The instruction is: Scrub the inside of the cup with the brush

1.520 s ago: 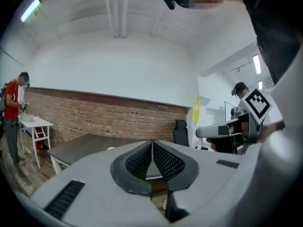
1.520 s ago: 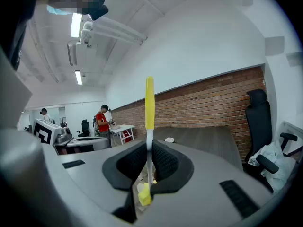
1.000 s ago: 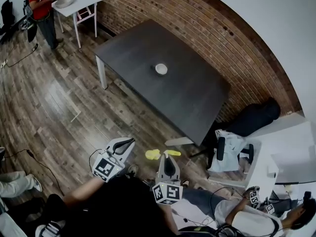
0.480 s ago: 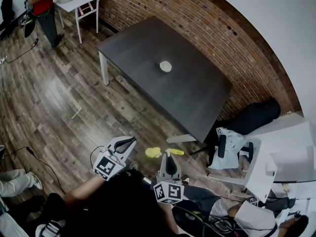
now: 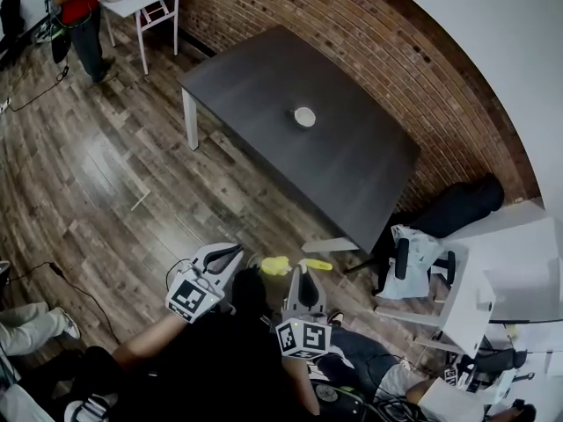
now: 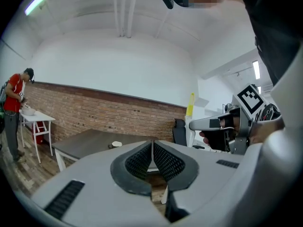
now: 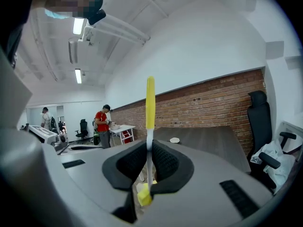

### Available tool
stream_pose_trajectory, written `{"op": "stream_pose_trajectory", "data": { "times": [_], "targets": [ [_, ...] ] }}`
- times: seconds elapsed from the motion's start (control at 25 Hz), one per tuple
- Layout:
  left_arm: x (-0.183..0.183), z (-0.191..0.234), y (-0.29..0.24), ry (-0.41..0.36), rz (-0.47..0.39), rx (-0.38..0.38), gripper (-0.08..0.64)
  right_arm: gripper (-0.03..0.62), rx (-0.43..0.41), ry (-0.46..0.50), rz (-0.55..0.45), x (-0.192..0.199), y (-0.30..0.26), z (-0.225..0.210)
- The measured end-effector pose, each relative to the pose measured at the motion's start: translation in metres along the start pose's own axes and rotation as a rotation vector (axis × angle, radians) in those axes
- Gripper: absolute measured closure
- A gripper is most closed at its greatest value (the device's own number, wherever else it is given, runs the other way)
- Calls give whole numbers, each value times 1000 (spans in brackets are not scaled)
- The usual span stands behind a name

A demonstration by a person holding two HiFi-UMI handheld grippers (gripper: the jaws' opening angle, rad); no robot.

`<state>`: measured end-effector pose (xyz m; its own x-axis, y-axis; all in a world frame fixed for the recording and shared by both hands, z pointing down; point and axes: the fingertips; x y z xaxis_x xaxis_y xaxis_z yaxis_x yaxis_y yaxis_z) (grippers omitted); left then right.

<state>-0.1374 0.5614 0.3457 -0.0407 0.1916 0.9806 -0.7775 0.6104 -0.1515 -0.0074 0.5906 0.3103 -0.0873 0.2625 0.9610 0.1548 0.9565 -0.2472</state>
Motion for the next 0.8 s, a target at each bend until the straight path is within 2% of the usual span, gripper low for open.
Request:
{"op": "stream_pose_trajectory", "data": {
  "times": [0.24, 0.4, 0.8],
  "targets": [
    [11, 22, -21, 7, 29, -7, 518, 539, -25, -11, 24, 7, -35, -5],
    [6, 40, -47, 4, 26, -16, 518, 540, -45, -14, 40, 4, -66, -18],
    [-5, 102, -152, -10, 63, -38, 518, 539, -65, 2, 55, -26, -170, -75]
  ]
}}
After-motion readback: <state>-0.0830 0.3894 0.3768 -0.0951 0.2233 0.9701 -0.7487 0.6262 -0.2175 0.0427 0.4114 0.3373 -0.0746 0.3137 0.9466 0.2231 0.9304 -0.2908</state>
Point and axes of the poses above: the fingertips, and each gripper's own axes: y backward along the fingers, z to its left, x out of its underside, and after that the axes turned 4 degrees about z, right-handed
